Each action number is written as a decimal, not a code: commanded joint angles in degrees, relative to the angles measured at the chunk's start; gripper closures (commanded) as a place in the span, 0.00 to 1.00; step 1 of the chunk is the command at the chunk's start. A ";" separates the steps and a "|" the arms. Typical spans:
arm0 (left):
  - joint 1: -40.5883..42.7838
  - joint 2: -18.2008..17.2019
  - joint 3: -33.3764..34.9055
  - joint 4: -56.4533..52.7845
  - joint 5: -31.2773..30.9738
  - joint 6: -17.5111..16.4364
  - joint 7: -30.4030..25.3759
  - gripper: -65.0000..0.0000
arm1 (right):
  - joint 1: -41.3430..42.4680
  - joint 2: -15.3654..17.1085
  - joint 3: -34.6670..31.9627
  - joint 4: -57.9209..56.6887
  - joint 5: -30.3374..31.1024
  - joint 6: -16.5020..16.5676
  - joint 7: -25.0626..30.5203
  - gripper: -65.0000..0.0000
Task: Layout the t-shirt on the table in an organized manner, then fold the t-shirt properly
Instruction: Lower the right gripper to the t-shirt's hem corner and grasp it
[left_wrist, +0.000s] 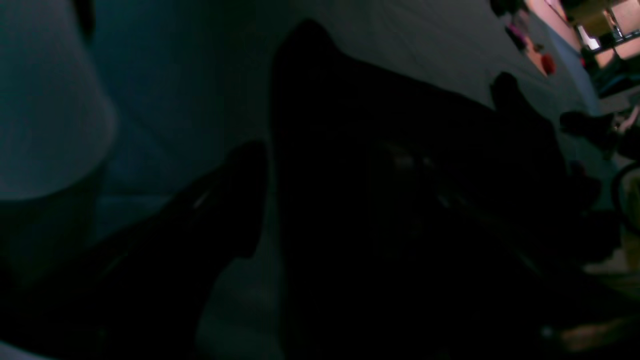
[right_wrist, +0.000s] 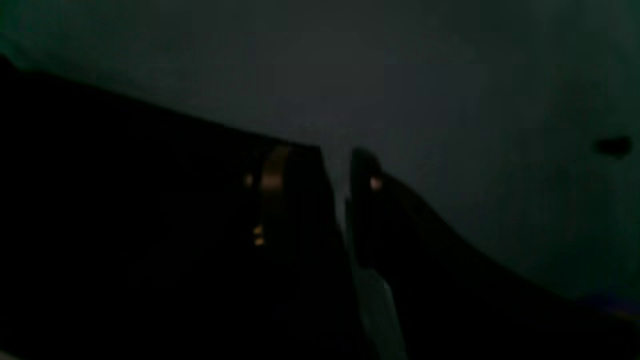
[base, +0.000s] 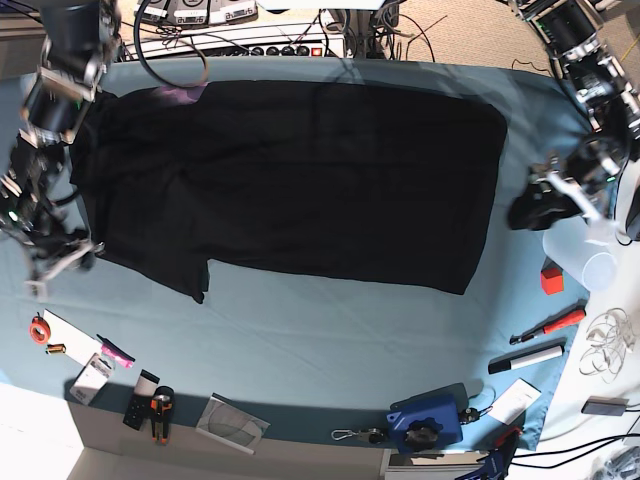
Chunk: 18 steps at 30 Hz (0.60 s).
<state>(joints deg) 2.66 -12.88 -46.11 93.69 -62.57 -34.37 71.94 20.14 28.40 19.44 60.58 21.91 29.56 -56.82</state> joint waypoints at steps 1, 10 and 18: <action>-0.76 -0.81 -0.28 0.87 -1.46 -0.15 -0.96 0.48 | 1.60 1.60 0.22 0.81 0.50 0.22 -0.61 0.71; -0.74 -0.76 -0.17 0.87 -1.51 -0.15 -1.49 0.48 | 0.33 1.36 0.09 0.81 1.16 4.72 -5.70 0.96; -0.74 -0.76 -0.17 0.87 -1.49 -0.15 -1.46 0.48 | -0.50 0.94 0.11 4.15 7.93 10.29 -6.08 1.00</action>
<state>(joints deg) 2.66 -12.84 -46.19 93.69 -62.57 -34.37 71.88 18.20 28.05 19.35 63.55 28.86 39.64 -64.12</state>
